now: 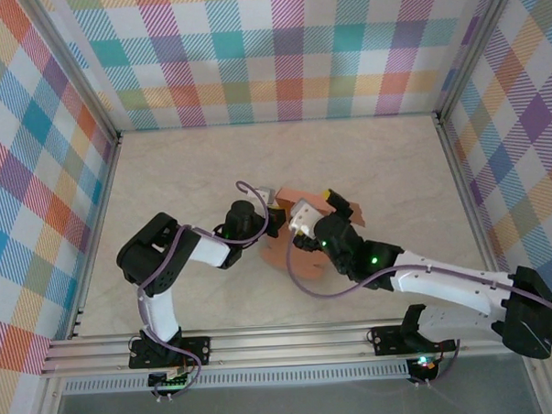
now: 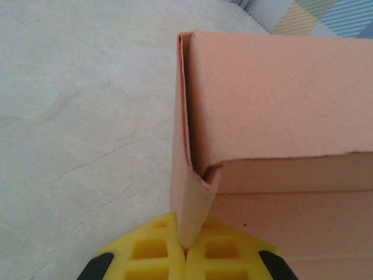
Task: Fold the paper box
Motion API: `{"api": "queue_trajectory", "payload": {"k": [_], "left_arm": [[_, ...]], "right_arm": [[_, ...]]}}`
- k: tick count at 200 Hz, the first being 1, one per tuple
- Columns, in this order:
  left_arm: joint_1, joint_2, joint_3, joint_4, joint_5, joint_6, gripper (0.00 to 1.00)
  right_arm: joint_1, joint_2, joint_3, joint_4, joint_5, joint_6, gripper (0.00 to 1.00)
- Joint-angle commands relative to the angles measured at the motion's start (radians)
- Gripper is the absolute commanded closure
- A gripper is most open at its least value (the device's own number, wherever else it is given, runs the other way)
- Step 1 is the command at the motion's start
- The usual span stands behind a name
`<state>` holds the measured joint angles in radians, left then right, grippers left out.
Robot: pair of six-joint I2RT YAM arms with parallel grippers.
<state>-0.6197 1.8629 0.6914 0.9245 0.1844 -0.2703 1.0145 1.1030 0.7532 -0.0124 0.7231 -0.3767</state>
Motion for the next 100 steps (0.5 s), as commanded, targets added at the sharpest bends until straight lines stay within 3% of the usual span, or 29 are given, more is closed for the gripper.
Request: {"api": "queue_trajectory", "payload": {"k": [1,27,62,100], "left_arm": [[0.015,-0.056,0.026,-0.035,0.016,-0.039,1.0],[0.036,-0.12,0.065,-0.238,0.002,0.033,1.0],[0.049,-0.197,0.285,-0.88,-0.073,0.257,1.0],[0.049,-0.186,0.552,-1.422,-0.124,0.462,1.0]], "right_arm": [[-0.059,-0.031,0.088,-0.134,-0.086,0.22,0.0],[-0.158,-0.05,0.146,-0.194,-0.162,0.378,0.0],[-0.347,-0.057,0.206,-0.299,-0.344,0.582,0.0],[-0.559,-0.021,0.243,-0.376,-0.568,0.744,0.01]]}}
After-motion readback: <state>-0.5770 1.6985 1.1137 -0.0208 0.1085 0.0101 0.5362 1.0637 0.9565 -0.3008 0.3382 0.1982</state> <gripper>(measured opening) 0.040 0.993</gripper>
